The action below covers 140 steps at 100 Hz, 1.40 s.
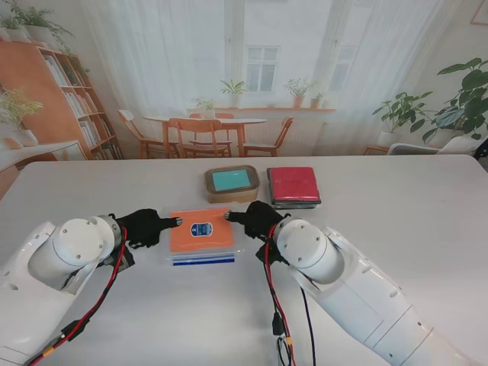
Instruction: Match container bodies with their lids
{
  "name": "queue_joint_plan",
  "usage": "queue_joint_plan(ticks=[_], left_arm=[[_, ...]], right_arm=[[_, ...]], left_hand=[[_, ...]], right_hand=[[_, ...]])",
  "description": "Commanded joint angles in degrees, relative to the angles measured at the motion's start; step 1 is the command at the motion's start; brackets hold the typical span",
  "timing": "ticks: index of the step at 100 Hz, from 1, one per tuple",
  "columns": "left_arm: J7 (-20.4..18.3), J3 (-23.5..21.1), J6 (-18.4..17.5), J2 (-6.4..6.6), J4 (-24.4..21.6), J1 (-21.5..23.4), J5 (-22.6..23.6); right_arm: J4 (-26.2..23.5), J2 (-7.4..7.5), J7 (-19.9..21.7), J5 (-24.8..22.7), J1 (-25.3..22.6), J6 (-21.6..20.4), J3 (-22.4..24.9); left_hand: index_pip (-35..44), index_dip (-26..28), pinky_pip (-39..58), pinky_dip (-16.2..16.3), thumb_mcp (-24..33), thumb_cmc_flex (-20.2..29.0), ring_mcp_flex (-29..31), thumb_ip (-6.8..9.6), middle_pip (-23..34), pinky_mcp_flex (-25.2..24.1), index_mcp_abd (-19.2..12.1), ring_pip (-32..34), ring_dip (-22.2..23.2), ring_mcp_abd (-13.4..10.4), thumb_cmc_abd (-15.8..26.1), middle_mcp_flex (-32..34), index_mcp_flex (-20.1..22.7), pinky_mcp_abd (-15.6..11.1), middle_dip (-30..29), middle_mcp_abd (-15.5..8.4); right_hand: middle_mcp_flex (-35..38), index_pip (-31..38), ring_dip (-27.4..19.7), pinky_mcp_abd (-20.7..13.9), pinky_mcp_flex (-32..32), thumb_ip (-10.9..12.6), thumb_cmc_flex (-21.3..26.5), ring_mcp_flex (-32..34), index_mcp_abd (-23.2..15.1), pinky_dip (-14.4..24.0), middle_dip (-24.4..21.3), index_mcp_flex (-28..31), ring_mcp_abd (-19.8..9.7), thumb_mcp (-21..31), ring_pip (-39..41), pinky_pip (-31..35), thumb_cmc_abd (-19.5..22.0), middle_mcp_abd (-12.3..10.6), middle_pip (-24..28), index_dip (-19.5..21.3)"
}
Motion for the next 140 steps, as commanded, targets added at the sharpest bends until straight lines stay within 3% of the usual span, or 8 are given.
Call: queue_joint_plan(ticks=[1, 67, 140], left_arm=[[-1.43, 1.86, -0.96, -1.84, -1.2, -0.93, -1.14], [-2.2, 6.56, -0.27, -1.94, 5.58, -7.96, -1.33], [-1.37, 8.87, 0.34, -2.29, 8.42, -10.34, -1.75]], right_arm=[[-2.18, -3.01, 2.06, 1.52, 0.98, -1.2, -1.34], [3.08, -4.64, 2.65, 4.09, 6.04, 1.04, -3.41], [5.66, -5.17, 2.97, 4.88, 7.35, 2.98, -3.66]], left_hand=[[-1.4, -1.04, 15.37, -0.33, -0.91, -1.86, 1.87, -0.22, 0.68, 2.41, -21.66, 0.28, -0.01, 2.93, -0.08, -2.29, 2.77, -4.08, -0.32, -2.29], [-1.47, -1.03, 15.37, -0.38, -0.87, -1.73, 1.87, -0.21, 0.65, 2.4, -21.73, 0.29, -0.01, 2.93, -0.16, -2.35, 2.68, -4.08, -0.3, -2.26], [-1.65, -1.12, 15.37, -0.57, -0.87, -1.67, 1.87, -0.22, 0.6, 2.4, -21.72, 0.29, -0.01, 2.93, -0.23, -2.49, 2.5, -4.18, -0.28, -2.3]], right_hand=[[-0.29, 1.64, -0.18, -13.53, 3.01, 1.46, -0.46, -2.38, -14.03, -0.84, 0.05, 4.64, -5.49, 0.46, 3.41, 12.93, -0.62, 5.77, 4.21, -0.08], [-0.29, 1.67, -0.1, -13.53, 3.02, 1.46, -0.45, -2.38, -14.07, -0.7, 0.09, 4.68, -5.53, 0.36, 3.43, 12.93, -0.49, 5.77, 4.3, -0.02], [-0.82, -1.46, -0.31, -13.77, 3.0, 1.46, -0.59, -2.36, -14.04, -1.1, 0.13, 3.18, -5.74, 0.28, 3.22, 12.93, -0.36, 5.81, 4.32, -2.42]])
